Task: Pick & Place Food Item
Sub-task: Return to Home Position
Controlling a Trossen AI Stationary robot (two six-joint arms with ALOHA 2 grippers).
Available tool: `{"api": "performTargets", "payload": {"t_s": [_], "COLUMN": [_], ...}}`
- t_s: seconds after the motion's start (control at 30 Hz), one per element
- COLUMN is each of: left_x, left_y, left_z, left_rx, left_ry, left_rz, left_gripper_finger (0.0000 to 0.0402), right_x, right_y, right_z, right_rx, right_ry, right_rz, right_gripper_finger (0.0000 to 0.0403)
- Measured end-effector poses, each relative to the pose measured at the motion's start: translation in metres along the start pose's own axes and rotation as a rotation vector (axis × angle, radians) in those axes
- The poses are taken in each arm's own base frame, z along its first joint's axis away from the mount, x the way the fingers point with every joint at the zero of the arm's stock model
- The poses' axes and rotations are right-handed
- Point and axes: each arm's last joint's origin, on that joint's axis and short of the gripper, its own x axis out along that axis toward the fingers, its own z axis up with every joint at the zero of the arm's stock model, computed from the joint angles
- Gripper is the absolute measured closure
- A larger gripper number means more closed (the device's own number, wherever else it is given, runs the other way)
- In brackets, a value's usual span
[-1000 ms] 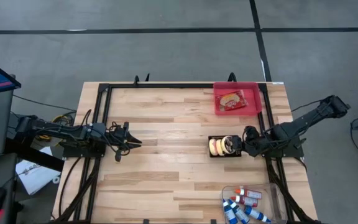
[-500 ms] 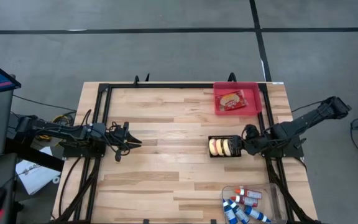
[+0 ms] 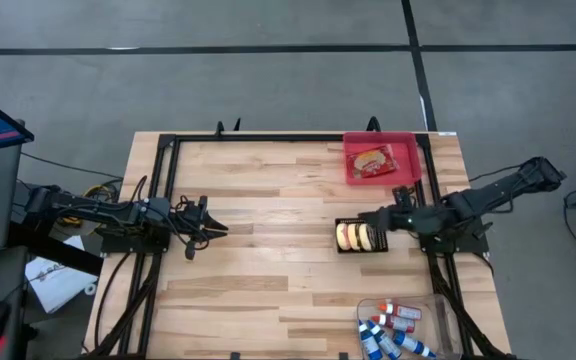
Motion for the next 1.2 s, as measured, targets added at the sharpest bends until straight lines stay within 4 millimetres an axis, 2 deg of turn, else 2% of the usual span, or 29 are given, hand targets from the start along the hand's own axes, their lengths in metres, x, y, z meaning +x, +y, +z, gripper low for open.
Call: {"api": "performTargets", "payload": {"t_s": [0.13,0.27,0.4,0.5,0.63,0.77,0.9,1.03,1.13,1.2], "left_x": [0.000,0.000,0.000,0.000,0.000,0.000,0.000,0.000,0.000,0.000], "left_y": [0.000,0.000,0.000,0.000,0.000,0.000,0.000,0.000,0.000,0.000], "left_z": [0.000,0.000,0.000,0.000,0.000,0.000,0.000,0.000,0.000,0.000], "left_rx": [0.000,0.000,0.000,0.000,0.000,0.000,0.000,0.000,0.000,0.000], "left_ry": [0.000,0.000,0.000,0.000,0.000,0.000,0.000,0.000,0.000,0.000], "left_rz": [0.000,0.000,0.000,0.000,0.000,0.000,0.000,0.000,0.000,0.000], "left_gripper_finger": [0.0334,0.0334,0.0334,0.0334,0.0334,0.0334,0.0334,0.0334,0.0334,0.0334], "right_x": [0.002,0.000,-0.028,-0.056,-0.086,-0.097,-0.096,-0.087,-0.078,-0.072], "right_y": [0.038,0.063,0.085,0.092,0.088,0.079,0.070,0.057,0.050,0.039], "right_z": [0.001,0.000,-0.004,-0.004,0.009,0.023,0.030,0.030,0.027,0.023], "right_rx": [-0.206,-0.327,-0.408,-0.492,-0.651,-0.743,-0.824,-0.943,-1.002,-1.005], "right_ry": [-0.029,-0.038,0.005,0.018,-0.092,-0.164,-0.097,0.001,-0.007,-0.027], "right_rz": [0.332,0.557,0.702,0.697,0.538,0.498,0.525,0.473,0.461,0.537], "right_gripper_finger": [0.0225,0.0228,0.0236,0.0244,0.0252,0.0254,0.0253,0.0253,0.0254,0.0255]}}
